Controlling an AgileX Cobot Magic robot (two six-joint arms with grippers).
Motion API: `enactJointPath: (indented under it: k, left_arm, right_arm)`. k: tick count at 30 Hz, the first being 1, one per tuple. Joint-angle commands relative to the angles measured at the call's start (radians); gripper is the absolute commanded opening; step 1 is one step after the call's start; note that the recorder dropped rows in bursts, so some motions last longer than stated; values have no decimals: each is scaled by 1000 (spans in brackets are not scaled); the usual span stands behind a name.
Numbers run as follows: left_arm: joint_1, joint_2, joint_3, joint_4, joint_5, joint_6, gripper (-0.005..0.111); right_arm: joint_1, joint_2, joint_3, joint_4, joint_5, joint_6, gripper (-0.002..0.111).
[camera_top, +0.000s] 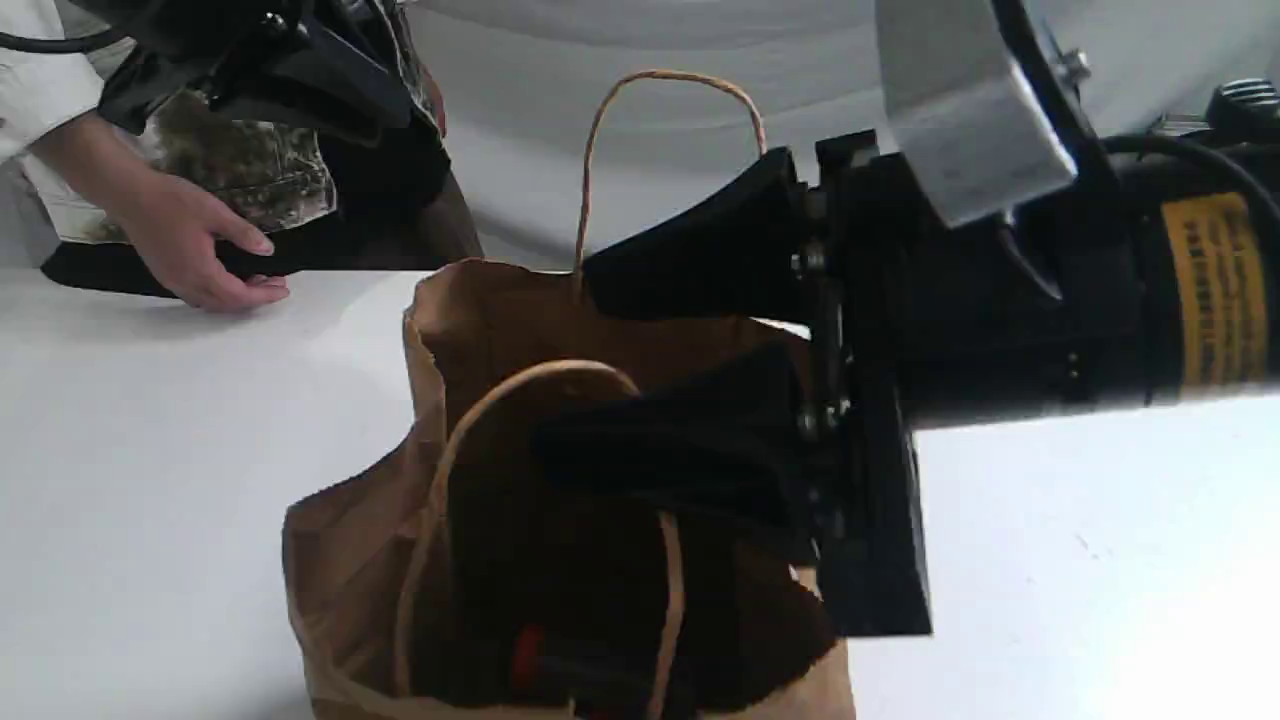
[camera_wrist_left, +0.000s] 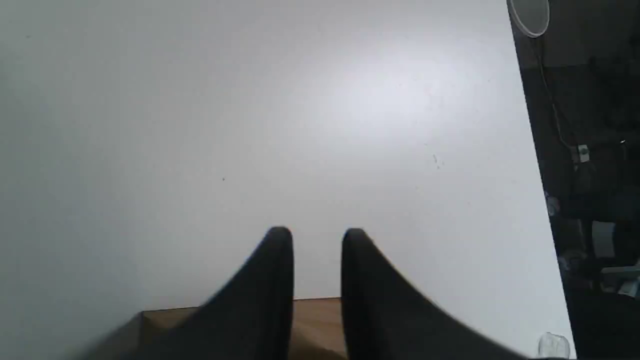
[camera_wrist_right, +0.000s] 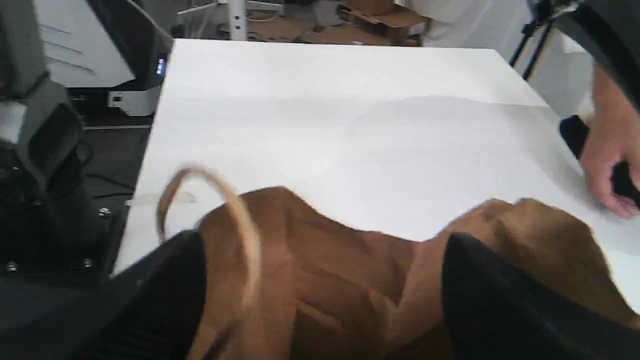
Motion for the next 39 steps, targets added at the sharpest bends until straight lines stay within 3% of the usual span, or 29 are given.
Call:
enactJointPath:
  k: [1, 15, 22, 31, 35, 39]
  left_arm:
    - [0, -4, -5, 9, -4, 1, 20]
    - [0, -4, -5, 43, -4, 50, 20]
    - [0, -58, -5, 135, -4, 60, 20]
    - [0, -341, 35, 194, -335, 99, 20]
    - [0, -503, 173, 175, -509, 118, 20]
    - [0, -686, 386, 175, -678, 214, 20]
  right_arm:
    - [-1, -47, 10, 7, 13, -30, 69]
    - [-1, -215, 24, 7, 18, 43, 71]
    - [-1, -426, 225, 7, 145, 49, 71]
    - [-1, -850, 377, 7, 688, 127, 71]
    - [-1, -1007, 426, 7, 952, 188, 70]
    - [-1, -1115, 462, 7, 1084, 188, 67]
